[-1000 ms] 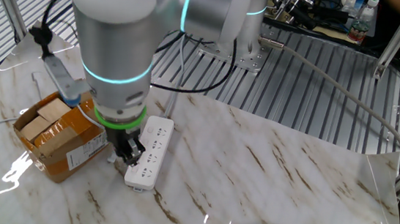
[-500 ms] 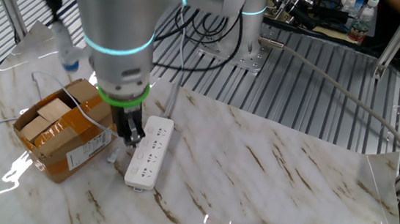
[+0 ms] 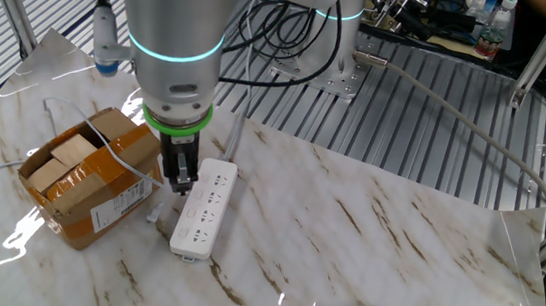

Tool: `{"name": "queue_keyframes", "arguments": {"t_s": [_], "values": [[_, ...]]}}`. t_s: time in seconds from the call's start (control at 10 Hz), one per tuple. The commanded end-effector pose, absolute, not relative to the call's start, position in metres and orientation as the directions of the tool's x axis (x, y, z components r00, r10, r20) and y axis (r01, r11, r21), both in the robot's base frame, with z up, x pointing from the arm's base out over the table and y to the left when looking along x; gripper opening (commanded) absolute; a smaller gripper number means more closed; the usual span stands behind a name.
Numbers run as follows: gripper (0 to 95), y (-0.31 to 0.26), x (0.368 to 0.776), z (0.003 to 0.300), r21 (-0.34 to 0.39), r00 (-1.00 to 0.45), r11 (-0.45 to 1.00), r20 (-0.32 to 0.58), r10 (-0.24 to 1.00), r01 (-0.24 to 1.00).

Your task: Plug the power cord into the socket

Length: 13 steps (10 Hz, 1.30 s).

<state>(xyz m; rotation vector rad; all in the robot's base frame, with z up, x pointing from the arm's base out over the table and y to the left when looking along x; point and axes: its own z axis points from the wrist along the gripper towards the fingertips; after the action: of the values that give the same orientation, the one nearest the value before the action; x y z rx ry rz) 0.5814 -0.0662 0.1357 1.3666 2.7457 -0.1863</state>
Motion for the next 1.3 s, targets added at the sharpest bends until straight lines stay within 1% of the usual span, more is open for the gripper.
{"name": "queue_keyframes", "arguments": {"t_s": [0.1,0.2,0.5,0.7,0.9,1.3], "values": [[38.0,-0.0660,0.5804,0.1364,-0.076,-0.585,0.580,-0.099,0.805,0.811],[19.0,-0.0660,0.5804,0.1364,-0.076,-0.584,0.579,-0.098,0.806,0.812],[19.0,-0.0660,0.5804,0.1364,-0.076,-0.557,0.552,-0.128,0.820,0.830],[19.0,-0.0660,0.5804,0.1364,-0.066,-0.548,0.544,-0.137,0.825,0.836],[19.0,-0.0660,0.5804,0.1364,-0.054,-0.519,0.518,-0.165,0.839,0.854],[19.0,-0.0660,0.5804,0.1364,-0.045,-0.503,0.503,-0.169,0.848,0.863]]}}
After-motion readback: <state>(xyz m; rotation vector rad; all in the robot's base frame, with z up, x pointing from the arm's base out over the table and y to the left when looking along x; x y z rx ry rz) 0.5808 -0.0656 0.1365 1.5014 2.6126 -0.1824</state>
